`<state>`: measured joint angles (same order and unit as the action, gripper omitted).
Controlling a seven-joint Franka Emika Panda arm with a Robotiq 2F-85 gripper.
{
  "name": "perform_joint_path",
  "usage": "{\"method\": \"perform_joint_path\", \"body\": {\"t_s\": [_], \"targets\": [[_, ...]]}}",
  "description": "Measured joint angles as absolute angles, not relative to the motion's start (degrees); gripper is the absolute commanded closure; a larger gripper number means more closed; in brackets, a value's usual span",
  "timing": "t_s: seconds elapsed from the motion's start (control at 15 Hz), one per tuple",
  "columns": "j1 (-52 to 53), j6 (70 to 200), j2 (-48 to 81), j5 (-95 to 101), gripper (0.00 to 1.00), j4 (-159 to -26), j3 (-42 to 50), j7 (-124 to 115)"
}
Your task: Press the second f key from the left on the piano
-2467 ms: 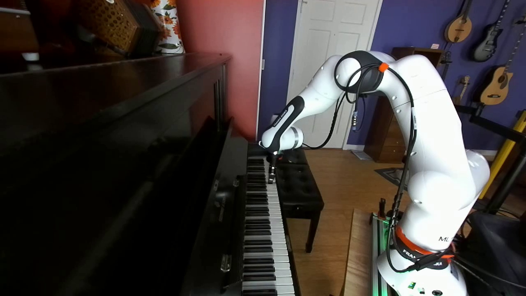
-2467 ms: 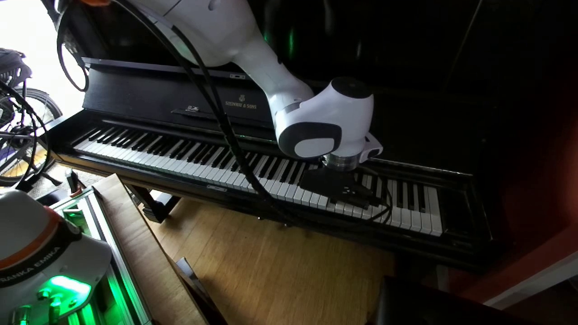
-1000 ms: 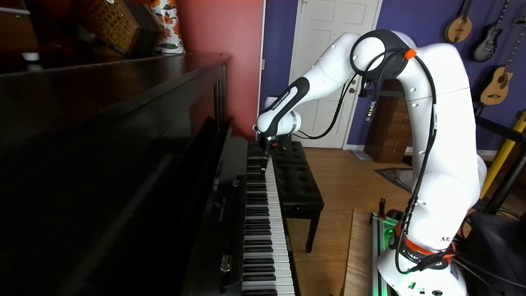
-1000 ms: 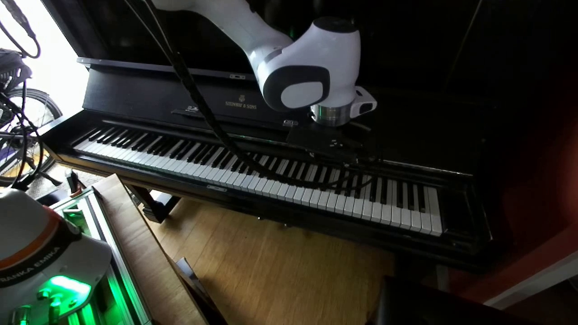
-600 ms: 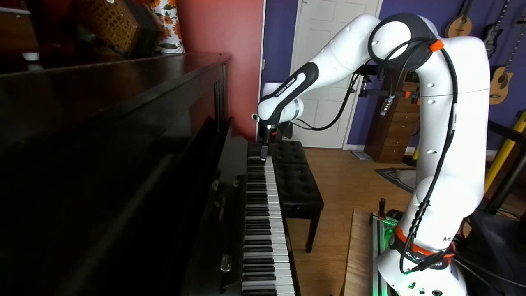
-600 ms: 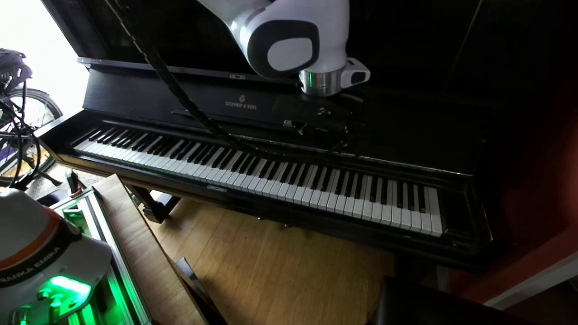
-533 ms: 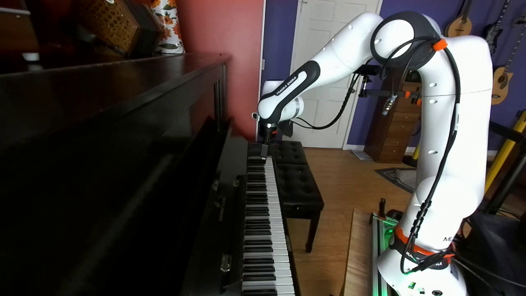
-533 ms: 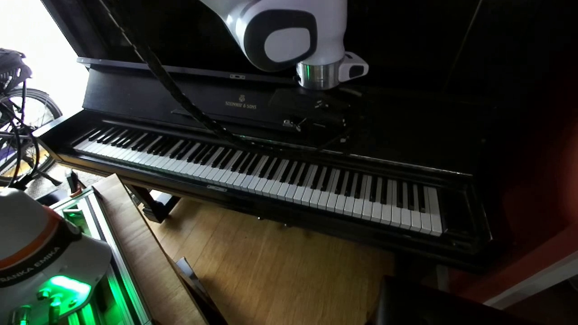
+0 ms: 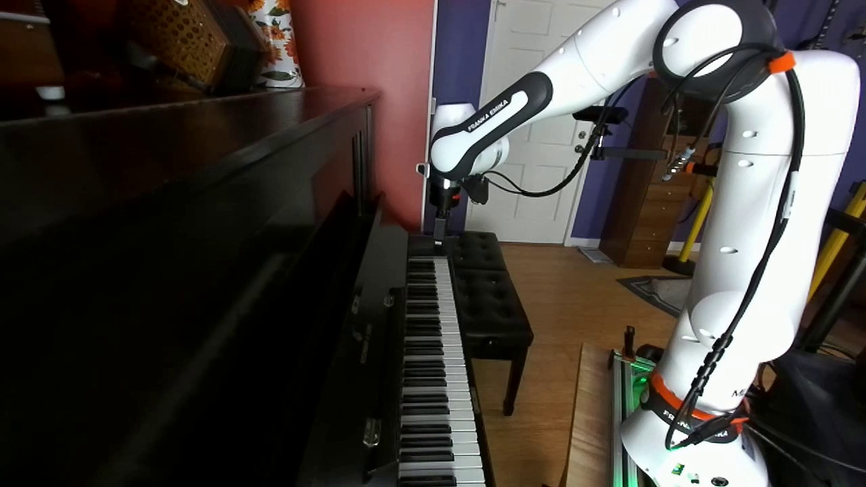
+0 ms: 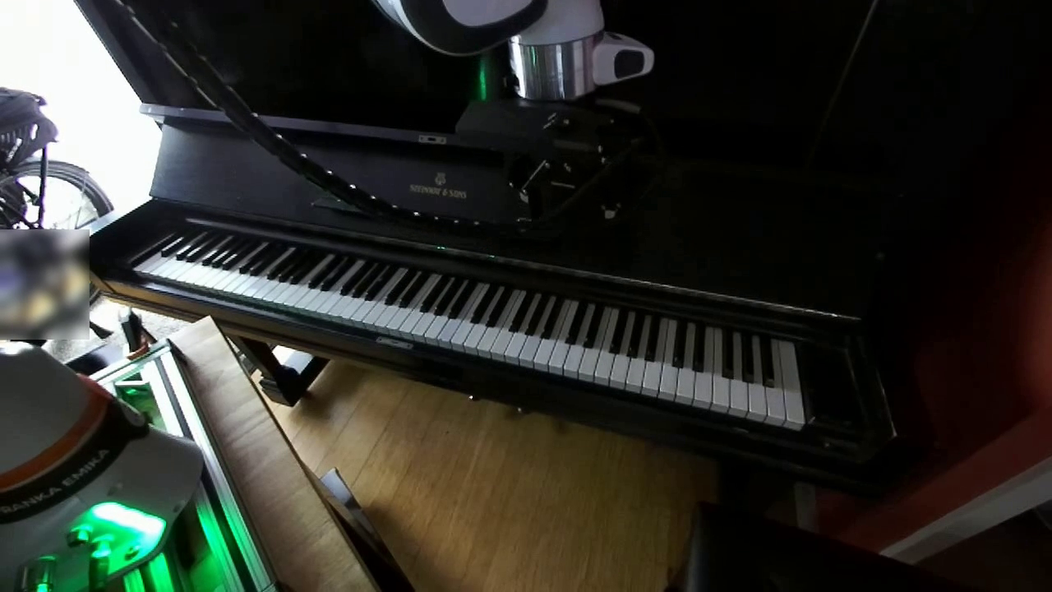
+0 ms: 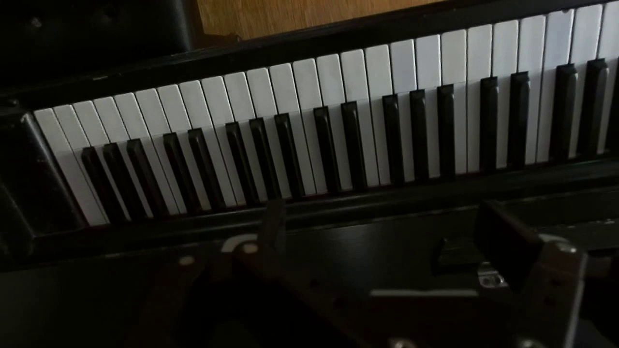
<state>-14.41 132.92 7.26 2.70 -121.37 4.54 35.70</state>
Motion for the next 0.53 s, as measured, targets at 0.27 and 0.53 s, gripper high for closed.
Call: {"method": "perform_joint_path", "body": {"t_s": [0.27, 0.53], "targets": [[-13.6, 132.2, 4.5, 4.4, 0.00, -122.7, 5.2, 33.6], [-13.3, 132.2, 3.1, 5.1, 0.00, -123.6, 5.5, 32.9]]}}
